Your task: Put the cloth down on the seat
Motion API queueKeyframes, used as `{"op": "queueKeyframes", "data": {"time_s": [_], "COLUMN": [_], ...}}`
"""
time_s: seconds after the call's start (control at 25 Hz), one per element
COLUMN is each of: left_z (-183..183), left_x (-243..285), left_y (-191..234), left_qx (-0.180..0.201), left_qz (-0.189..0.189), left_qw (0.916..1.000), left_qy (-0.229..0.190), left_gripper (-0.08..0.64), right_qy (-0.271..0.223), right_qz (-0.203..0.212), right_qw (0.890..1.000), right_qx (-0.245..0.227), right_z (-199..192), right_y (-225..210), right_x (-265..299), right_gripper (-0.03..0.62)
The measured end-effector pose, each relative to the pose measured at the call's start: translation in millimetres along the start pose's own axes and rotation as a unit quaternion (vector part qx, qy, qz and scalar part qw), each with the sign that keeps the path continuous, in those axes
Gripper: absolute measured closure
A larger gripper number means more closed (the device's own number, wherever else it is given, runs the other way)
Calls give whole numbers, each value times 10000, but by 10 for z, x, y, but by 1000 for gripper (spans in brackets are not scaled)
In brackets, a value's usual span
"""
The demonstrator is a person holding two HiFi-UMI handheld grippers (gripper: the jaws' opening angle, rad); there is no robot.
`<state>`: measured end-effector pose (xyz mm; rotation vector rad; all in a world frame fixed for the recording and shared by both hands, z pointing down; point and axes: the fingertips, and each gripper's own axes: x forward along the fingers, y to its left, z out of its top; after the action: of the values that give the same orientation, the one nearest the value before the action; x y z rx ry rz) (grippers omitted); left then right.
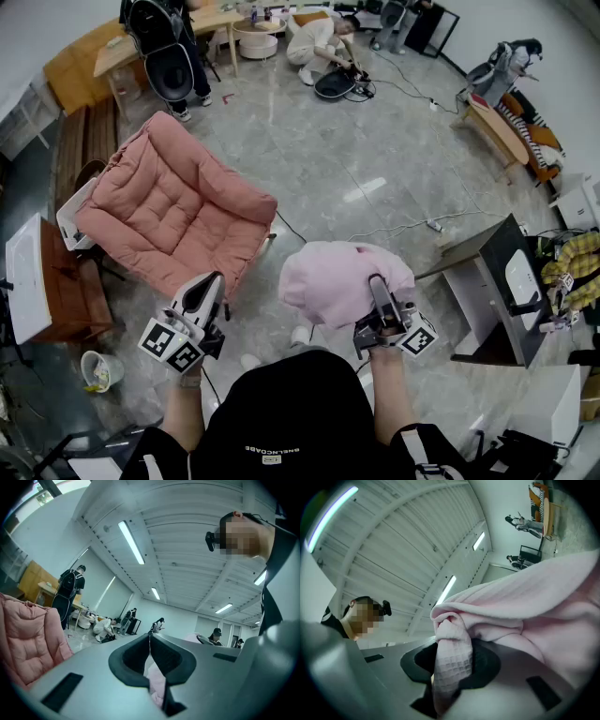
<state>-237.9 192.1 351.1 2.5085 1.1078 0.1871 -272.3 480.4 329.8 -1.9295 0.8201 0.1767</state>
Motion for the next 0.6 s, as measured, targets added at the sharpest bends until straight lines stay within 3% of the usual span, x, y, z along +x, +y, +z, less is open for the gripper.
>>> {"op": "queueKeyframes", "data": {"time_s": [0.6], "left_z": [-108], "left_x": [624], "left_y": [-89], "left_qx": [10], "left_qz": [-87], "left_qw": [9999], "left_qy": [95], "left_gripper": [541], "right_qy": [8], "right_qz": [95], "right_qw": [9997], "right_qx": [214], "right_z": [320], "right_y": [-376], "right_x": [115], "right_gripper": [472]}}
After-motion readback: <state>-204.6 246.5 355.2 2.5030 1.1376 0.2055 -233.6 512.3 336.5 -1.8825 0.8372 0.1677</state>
